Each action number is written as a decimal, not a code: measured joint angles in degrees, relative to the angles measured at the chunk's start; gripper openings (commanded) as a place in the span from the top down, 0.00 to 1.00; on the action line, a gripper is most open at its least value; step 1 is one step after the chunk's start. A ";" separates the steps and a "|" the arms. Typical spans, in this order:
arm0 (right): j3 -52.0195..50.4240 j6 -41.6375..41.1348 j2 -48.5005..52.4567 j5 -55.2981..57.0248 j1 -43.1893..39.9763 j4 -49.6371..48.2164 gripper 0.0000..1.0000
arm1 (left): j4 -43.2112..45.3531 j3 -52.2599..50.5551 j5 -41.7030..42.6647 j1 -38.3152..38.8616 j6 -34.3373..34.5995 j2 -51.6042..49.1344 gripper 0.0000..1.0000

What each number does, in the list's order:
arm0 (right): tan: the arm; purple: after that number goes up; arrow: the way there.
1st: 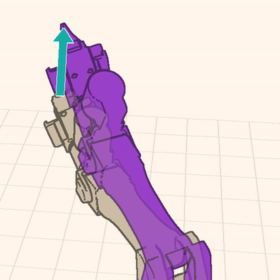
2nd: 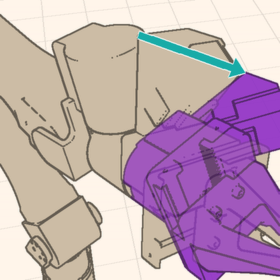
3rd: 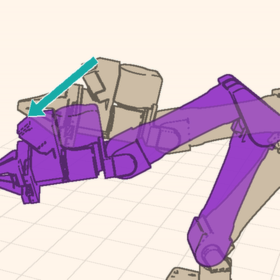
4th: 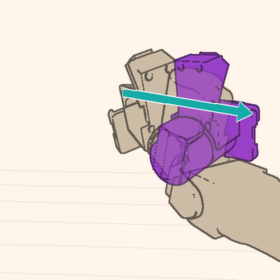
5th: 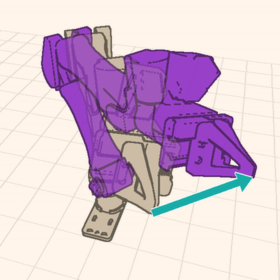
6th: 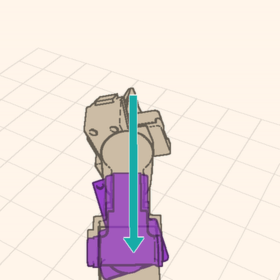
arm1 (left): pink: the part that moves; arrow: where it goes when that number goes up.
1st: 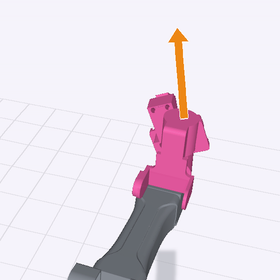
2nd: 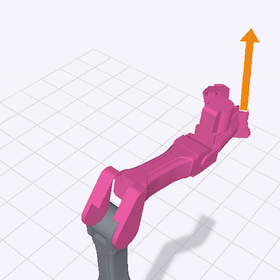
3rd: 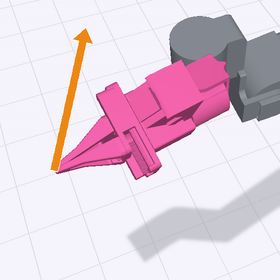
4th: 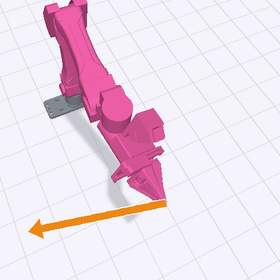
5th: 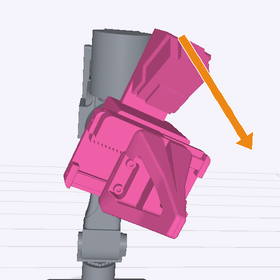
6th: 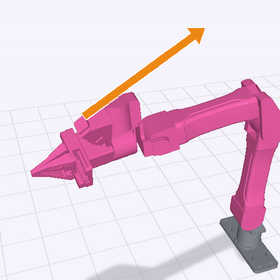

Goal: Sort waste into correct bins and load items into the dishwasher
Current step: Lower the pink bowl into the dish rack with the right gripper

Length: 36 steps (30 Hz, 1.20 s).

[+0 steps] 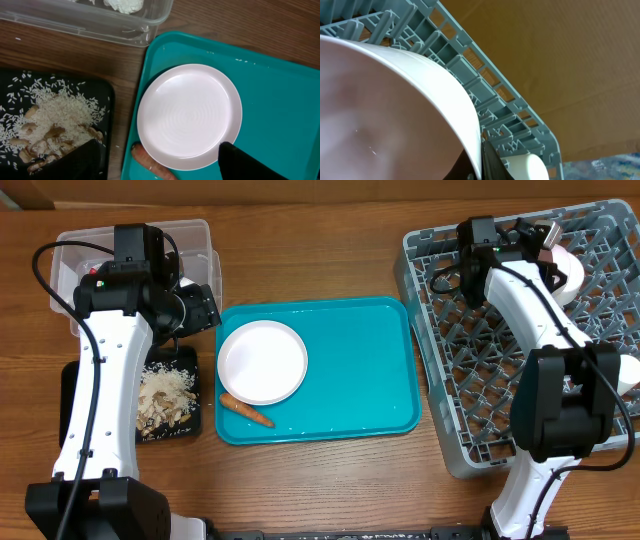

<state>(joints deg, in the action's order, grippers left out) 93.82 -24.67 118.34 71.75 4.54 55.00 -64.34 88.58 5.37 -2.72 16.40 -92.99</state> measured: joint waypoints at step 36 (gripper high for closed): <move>-0.11 -3.89 -0.79 -18.56 11.26 12.41 0.00 | 0.00 0.00 0.17 0.00 0.00 -0.02 0.17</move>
<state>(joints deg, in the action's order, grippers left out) 93.71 -28.56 117.56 53.19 15.79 67.42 -64.34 88.58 5.54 -2.72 16.40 -93.01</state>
